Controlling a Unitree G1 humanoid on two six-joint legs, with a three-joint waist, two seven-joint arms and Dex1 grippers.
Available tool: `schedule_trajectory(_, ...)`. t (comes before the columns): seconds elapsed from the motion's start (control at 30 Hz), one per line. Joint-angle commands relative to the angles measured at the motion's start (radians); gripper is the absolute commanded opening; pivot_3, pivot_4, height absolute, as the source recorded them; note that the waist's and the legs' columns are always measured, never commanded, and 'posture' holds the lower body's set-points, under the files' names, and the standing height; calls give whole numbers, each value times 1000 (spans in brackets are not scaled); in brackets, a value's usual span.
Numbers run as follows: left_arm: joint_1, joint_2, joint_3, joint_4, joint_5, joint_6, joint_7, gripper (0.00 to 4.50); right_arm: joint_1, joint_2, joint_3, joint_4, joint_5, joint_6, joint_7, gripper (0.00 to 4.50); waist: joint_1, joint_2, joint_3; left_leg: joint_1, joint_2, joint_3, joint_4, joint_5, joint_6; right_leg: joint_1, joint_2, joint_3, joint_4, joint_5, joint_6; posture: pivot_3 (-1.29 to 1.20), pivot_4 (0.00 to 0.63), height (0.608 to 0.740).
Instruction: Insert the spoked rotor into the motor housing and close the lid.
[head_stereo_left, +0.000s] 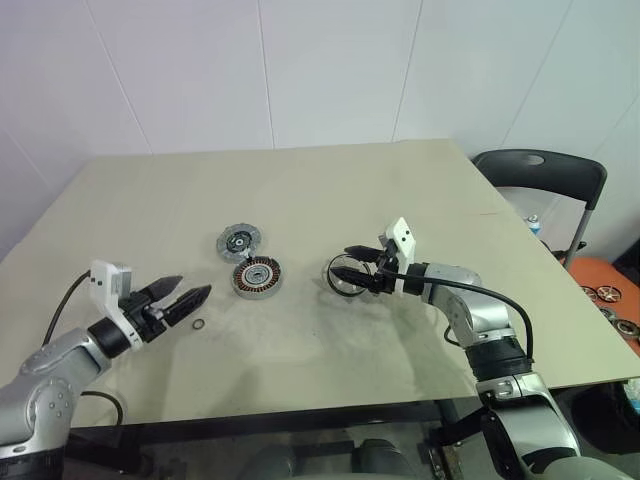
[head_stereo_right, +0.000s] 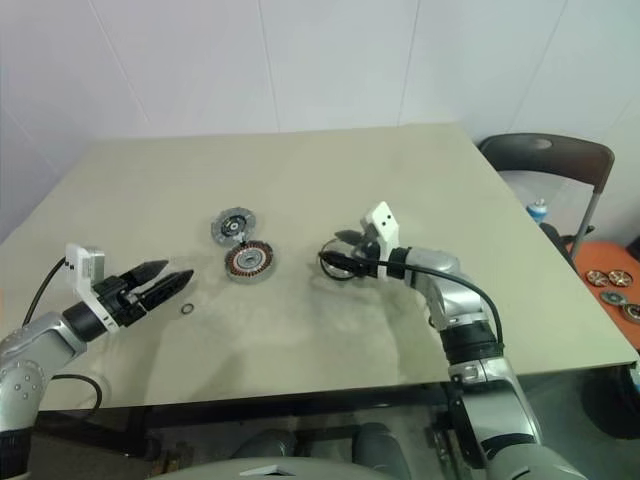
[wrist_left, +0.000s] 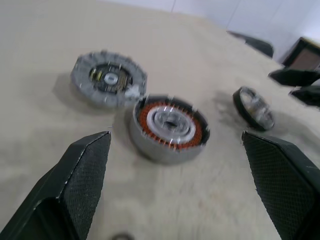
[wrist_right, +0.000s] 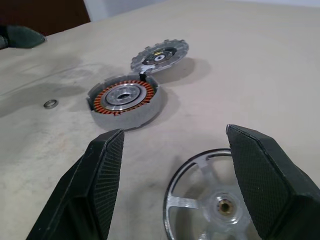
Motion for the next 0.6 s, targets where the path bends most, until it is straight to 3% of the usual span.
schedule_trajectory(0.03,31,-27,-12,-49,52,-90,-2,4473,-7,3,3,-39,6,-5,2,3431,1,0,0,0,0,0,0,0,0,0,0,0,0,0,0,0,0,740)
schedule_trajectory(0.43,44,-73,2,-31,82,-160,21,4473,-41,-5,20,-25,-17,-41,16,3431,25,0,0,0,0,0,1,0,0,0,0,0,0,0,0,0,0,740)
schedule_trajectory(0.6,16,-45,22,-39,46,-125,15,4473,-139,-8,110,-34,-46,-76,135,3431,17,1,0,0,1,1,1,0,0,0,0,0,0,0,0,0,0,740)
